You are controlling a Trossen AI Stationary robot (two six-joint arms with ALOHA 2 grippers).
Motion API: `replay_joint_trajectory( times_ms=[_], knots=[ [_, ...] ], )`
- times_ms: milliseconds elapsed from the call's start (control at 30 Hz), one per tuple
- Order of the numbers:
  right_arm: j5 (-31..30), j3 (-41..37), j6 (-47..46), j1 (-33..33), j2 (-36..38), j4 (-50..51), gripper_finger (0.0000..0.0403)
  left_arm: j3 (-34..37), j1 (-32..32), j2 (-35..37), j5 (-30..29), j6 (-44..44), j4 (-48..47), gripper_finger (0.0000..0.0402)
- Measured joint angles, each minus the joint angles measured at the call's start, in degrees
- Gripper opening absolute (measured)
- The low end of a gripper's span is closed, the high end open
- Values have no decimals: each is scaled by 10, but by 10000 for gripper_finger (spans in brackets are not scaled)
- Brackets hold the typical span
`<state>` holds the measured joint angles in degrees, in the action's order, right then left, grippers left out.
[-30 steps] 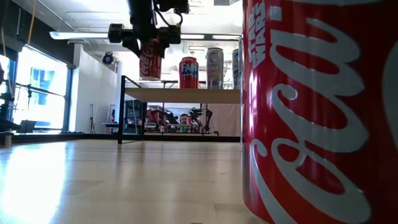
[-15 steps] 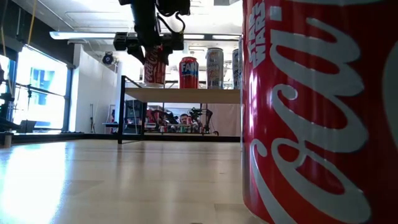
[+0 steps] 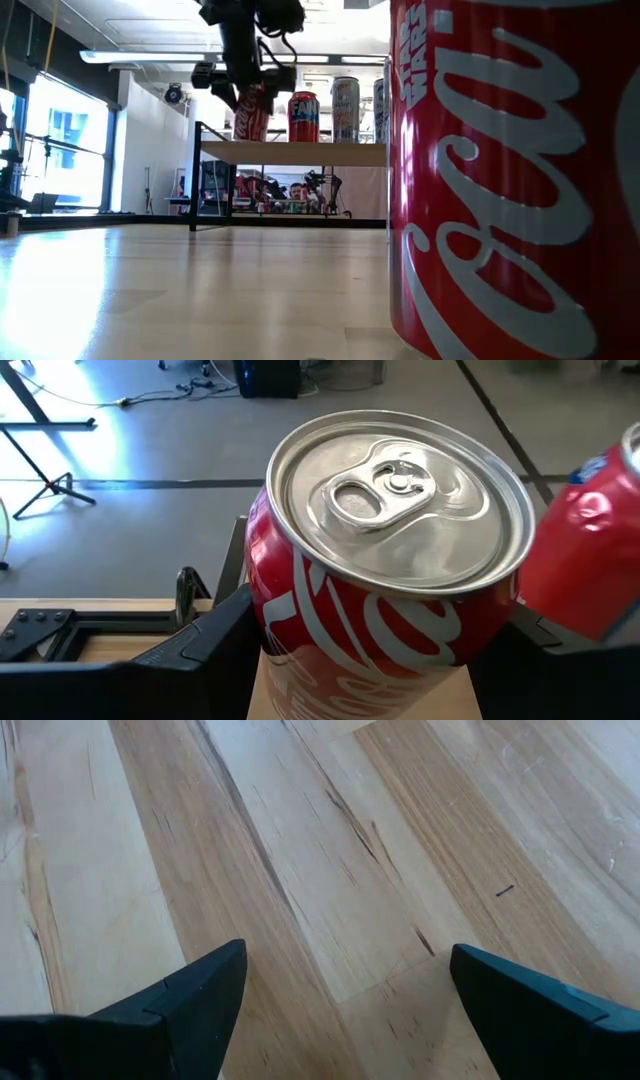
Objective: Place canned beverage on shelf
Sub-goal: Put the top red white soda can on the shelf
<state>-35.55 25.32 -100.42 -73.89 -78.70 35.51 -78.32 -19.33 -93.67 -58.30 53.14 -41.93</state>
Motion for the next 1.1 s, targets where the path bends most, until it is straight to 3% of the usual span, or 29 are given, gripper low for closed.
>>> replay_joint_trajectory(
  times_ms=[433,1100],
  knots=[
    [0,0,0,0,0,0,339,15,-33,1,69,-82,70,242],
    [0,0,0,0,0,0,339,25,-33,2,72,-98,76,244]
  ],
)
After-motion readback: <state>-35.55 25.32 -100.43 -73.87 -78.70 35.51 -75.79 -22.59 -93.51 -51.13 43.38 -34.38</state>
